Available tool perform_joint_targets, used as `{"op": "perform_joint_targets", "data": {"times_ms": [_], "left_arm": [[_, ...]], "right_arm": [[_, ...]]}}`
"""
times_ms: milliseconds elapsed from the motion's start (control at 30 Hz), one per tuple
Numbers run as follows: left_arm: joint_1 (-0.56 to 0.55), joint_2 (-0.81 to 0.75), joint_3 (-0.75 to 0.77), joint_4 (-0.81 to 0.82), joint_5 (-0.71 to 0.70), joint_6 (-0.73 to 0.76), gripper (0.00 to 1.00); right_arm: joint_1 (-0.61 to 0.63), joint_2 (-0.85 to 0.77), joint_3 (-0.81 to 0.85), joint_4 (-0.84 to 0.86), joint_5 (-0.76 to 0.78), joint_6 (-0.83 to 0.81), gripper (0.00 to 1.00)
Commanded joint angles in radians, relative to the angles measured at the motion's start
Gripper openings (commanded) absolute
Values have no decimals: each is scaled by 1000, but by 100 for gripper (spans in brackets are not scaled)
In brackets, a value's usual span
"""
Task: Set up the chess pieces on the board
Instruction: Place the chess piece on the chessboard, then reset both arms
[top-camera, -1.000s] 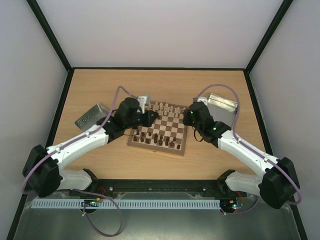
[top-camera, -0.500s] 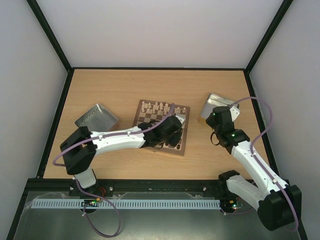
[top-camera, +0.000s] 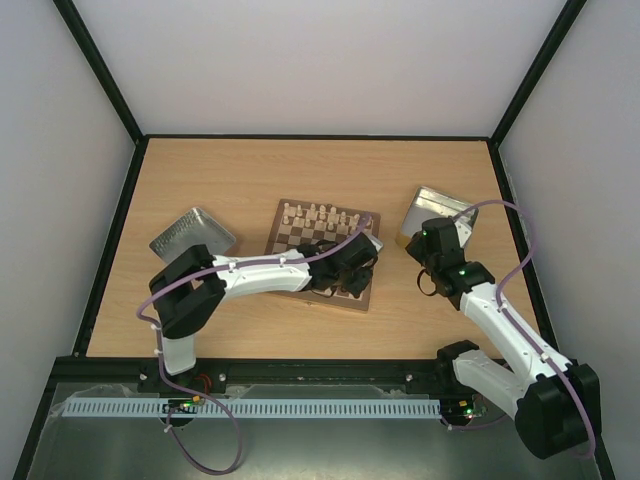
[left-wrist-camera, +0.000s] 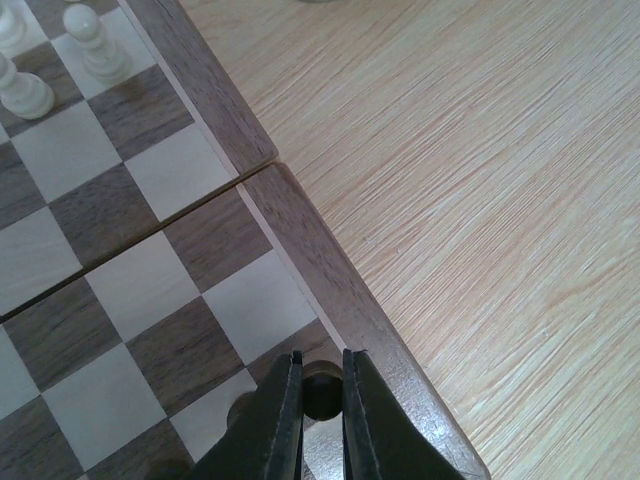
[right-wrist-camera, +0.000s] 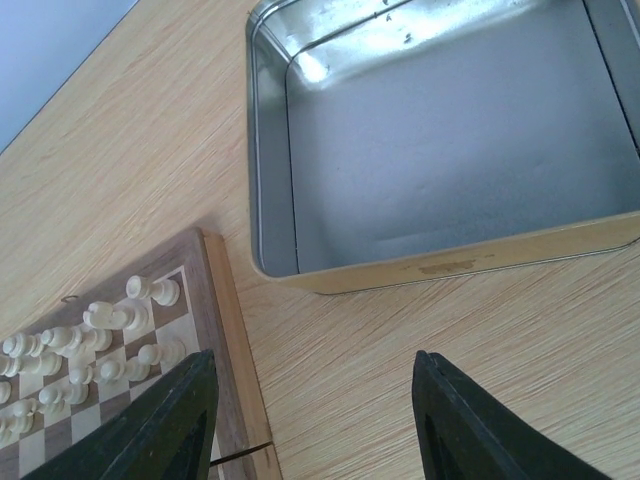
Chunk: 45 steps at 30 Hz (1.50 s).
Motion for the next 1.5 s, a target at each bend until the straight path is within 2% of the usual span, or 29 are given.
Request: {"op": "perform_joint_targets", "data": {"times_ms": [0, 533, 733, 1033, 1233, 1300, 1367, 1400, 1467], "left_arm": [[-4, 30, 29, -21, 22, 25, 4], [-4, 94, 63, -45, 27, 26, 9], [-4, 81, 72, -63, 16, 33, 21], [4, 7, 105, -63, 66, 22, 30], [59, -155, 69, -52, 60, -68, 38], [85, -237, 28, -43, 34, -102, 45], [110, -331, -35, -25, 10, -119, 56], [118, -402, -69, -17, -2, -126, 65], [140, -510, -137, -3, -18, -130, 96]], "right_arm": [[-5, 8, -11, 23, 6, 6, 52], [-6, 16, -25, 40, 0, 6, 52], [-6, 15, -28, 43, -2, 5, 52], [-5, 3, -16, 34, -15, 10, 53], [-6, -44, 5, 5, -23, -17, 55], [-6, -64, 11, -3, -41, -40, 57], [-5, -83, 20, -10, -78, -69, 60], [-6, -95, 23, -15, -97, -85, 62], [-5, -114, 34, -27, -121, -118, 65]]}}
